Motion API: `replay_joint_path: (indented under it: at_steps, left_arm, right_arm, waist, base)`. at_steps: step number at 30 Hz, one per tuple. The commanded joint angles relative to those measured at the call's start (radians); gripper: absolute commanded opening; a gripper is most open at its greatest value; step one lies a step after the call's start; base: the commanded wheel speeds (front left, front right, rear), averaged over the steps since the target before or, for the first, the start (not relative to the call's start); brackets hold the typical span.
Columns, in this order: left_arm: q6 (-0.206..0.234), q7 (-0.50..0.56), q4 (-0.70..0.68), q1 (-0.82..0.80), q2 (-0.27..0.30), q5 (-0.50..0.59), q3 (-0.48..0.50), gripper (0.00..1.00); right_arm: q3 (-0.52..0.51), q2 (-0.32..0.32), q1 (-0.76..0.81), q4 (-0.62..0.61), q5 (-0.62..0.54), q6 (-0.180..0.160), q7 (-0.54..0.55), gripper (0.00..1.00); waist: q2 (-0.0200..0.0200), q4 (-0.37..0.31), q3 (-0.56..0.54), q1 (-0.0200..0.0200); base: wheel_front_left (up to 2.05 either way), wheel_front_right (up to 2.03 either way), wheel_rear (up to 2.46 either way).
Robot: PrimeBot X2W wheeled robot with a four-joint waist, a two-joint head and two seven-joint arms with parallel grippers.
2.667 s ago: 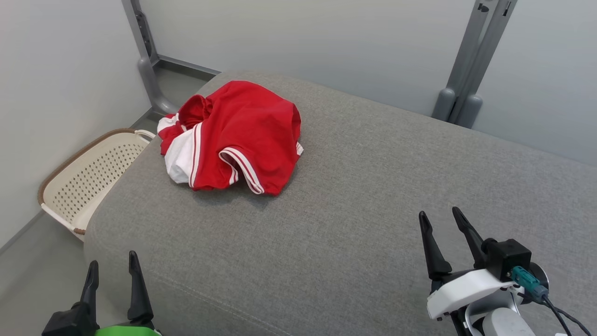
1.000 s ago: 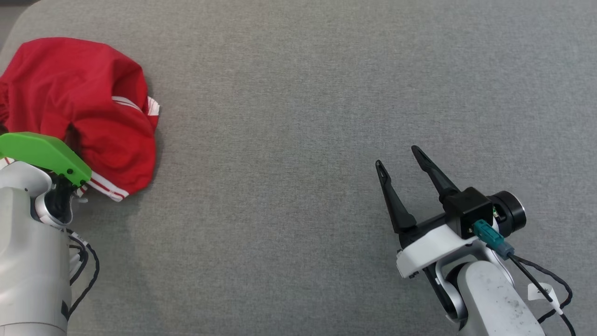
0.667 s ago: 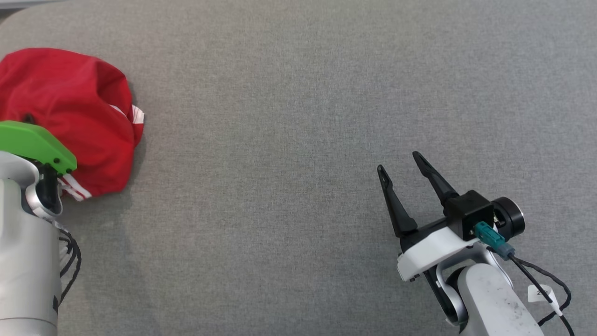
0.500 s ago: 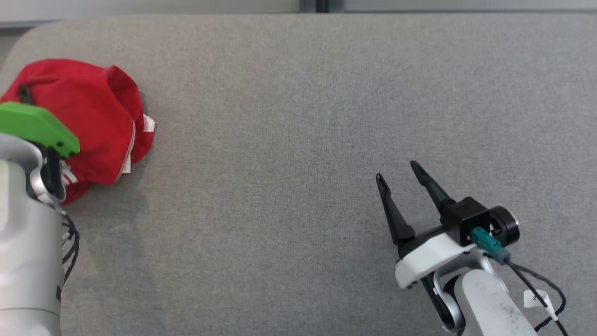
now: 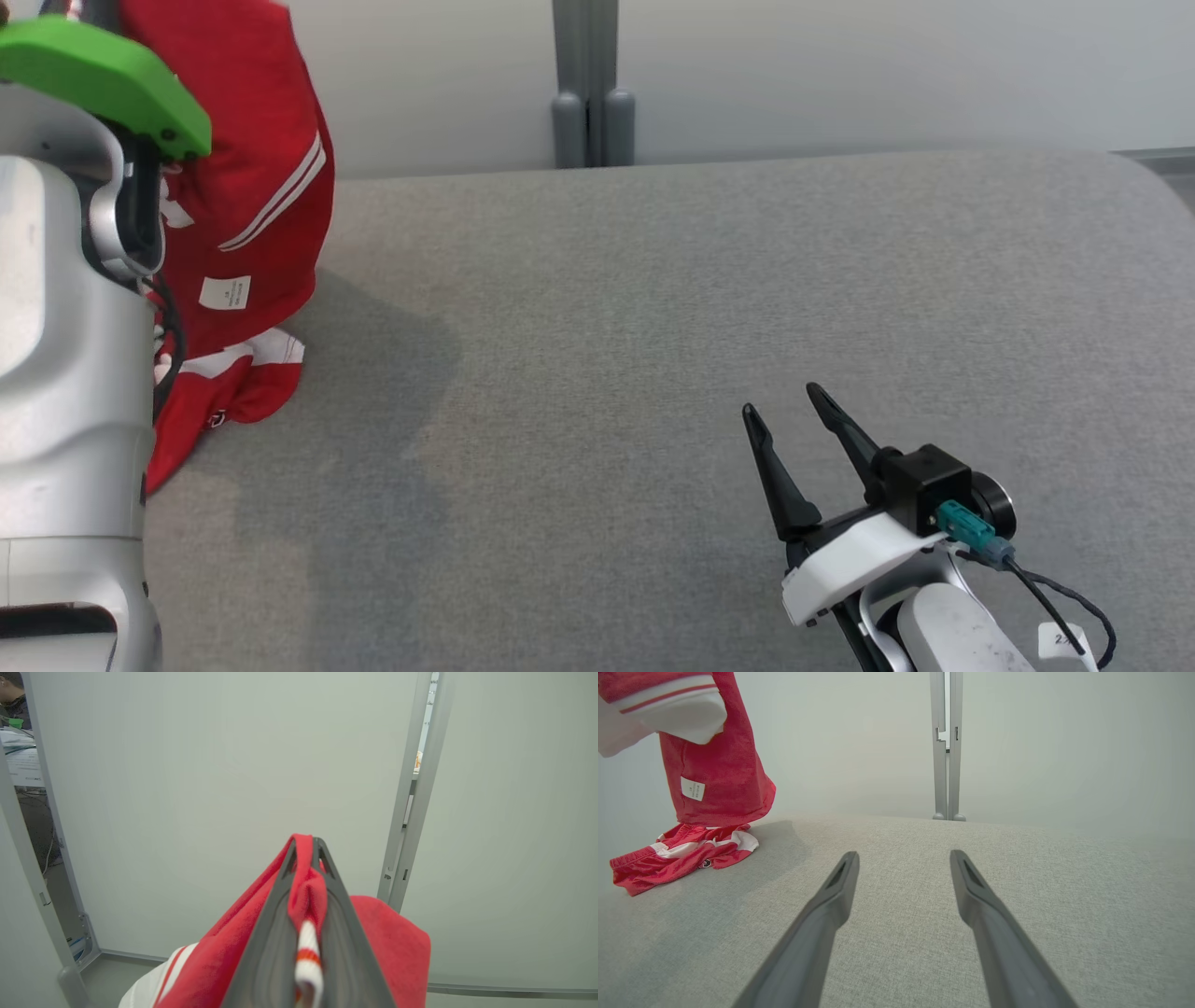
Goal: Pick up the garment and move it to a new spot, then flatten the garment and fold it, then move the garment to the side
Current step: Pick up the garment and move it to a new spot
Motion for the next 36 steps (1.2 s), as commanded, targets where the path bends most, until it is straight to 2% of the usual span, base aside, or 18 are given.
replay_joint_path:
  at_steps: [1,12,19,25,33,34,35,36]
  left_arm:
    - [-0.006,-0.001,-0.029,-0.029,-0.009,0.009,-0.006,0.00]
    - [-0.051,0.024,-0.205,-0.043,-0.107,-0.002,-0.099,0.00]
    - [-0.067,0.053,-0.204,0.042,-0.149,0.002,-0.186,0.00]
    - [-0.054,0.045,-0.106,0.137,-0.129,0.008,-0.206,0.00]
    - [-0.045,-0.027,0.071,0.259,-0.123,0.021,-0.232,0.00]
    - [-0.044,-0.040,0.090,0.269,-0.123,0.025,-0.236,0.22]
    - [-0.047,-0.060,0.111,0.278,-0.125,0.026,-0.241,1.00]
    - [-0.045,-0.082,0.122,0.282,-0.127,0.026,-0.242,1.00]
  right_arm:
    - [0.001,-0.004,0.000,0.001,0.005,-0.001,-0.008,1.00]
    - [0.005,-0.003,-0.038,-0.004,0.013,-0.001,-0.018,1.00]
    - [-0.001,-0.002,-0.059,-0.012,0.026,0.000,-0.024,1.00]
    - [-0.010,-0.002,-0.069,-0.013,0.032,0.000,-0.030,1.00]
    - [-0.021,-0.002,-0.073,-0.010,0.039,0.000,-0.034,1.00]
    - [-0.021,-0.002,-0.075,-0.010,0.040,0.000,-0.034,1.00]
    - [-0.022,-0.002,-0.075,-0.009,0.038,0.000,-0.034,1.00]
    - [-0.023,-0.002,-0.074,-0.008,0.036,0.000,-0.035,1.00]
  waist:
    - [-0.0001,-0.111,-0.047,0.0001]
    - [-0.0001,-0.328,0.001,0.0001]
    - [-0.0001,-0.425,0.062,0.0001]
    - [-0.0001,-0.460,0.105,0.0001]
    - [-0.0001,-0.438,0.131,0.0001]
    - [-0.0001,-0.432,0.131,0.0001]
    - [-0.0001,-0.423,0.129,0.0001]
    - [-0.0001,-0.417,0.126,0.0001]
  base:
    - [0.00,0.00,0.00]
    - [0.00,0.00,0.00]
    - [0.00,0.00,0.00]
    - [0.00,0.00,0.00]
    - [0.00,0.00,0.00]
    - [0.00,0.00,0.00]
    - [0.00,0.00,0.00]
    - [0.00,0.00,0.00]
